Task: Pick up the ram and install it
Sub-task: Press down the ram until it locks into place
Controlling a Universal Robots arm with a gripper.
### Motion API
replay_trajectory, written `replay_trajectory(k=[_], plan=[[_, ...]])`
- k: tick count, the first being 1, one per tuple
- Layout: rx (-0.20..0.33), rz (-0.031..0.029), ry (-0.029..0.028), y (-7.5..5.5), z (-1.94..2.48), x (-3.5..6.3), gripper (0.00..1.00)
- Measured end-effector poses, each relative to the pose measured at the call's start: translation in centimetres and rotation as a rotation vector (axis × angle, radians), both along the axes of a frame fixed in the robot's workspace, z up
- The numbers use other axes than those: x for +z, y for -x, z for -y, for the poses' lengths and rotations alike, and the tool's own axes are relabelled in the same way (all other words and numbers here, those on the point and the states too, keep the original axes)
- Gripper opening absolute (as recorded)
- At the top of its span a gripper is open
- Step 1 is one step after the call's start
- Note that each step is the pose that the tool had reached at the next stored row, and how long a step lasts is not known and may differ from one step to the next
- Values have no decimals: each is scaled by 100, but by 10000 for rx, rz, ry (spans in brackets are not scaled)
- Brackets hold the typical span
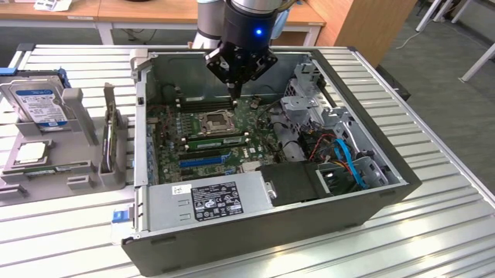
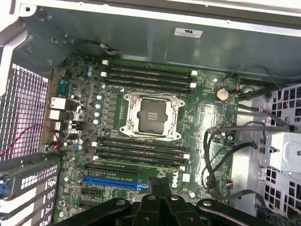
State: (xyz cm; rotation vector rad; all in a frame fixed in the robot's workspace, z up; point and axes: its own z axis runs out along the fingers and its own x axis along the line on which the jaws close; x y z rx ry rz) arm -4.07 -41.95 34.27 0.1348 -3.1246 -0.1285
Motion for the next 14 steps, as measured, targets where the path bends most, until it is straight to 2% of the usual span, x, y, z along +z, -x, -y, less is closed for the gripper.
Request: replay_trajectory(k=[8,14], plan=[[-164,-88,0,0,0,0,10],[-188,-130,-2,2,0,0,10]])
